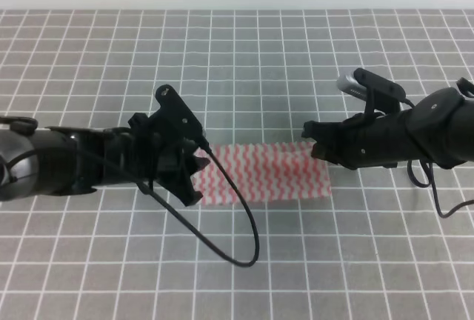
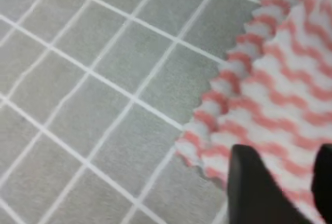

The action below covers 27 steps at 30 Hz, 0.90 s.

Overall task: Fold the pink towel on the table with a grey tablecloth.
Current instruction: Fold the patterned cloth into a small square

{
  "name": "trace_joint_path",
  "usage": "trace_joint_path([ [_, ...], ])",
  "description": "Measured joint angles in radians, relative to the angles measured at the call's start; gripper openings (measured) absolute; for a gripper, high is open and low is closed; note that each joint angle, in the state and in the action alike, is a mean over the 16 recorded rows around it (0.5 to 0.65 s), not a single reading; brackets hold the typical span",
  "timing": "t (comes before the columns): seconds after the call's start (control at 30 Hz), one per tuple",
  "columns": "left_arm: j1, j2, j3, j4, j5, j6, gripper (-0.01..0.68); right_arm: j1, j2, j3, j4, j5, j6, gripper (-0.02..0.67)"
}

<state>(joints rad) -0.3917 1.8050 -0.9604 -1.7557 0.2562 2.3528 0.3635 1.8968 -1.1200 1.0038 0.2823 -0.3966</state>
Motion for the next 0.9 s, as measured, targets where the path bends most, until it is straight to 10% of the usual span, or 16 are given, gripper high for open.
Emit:
trace_joint_path([
  [0.4, 0.0, -0.025, -0.072, -0.006, -0.077, -0.215, 0.264, 0.0, -0.003, -0.011, -0.012, -0.055, -0.004, 0.324],
  [0.9, 0.0, -0.091, -0.089, 0.254, 0.086, -0.835, 0.012, 0.0, -0.008, -0.116, -0.125, 0.233, -0.025, 0.019],
])
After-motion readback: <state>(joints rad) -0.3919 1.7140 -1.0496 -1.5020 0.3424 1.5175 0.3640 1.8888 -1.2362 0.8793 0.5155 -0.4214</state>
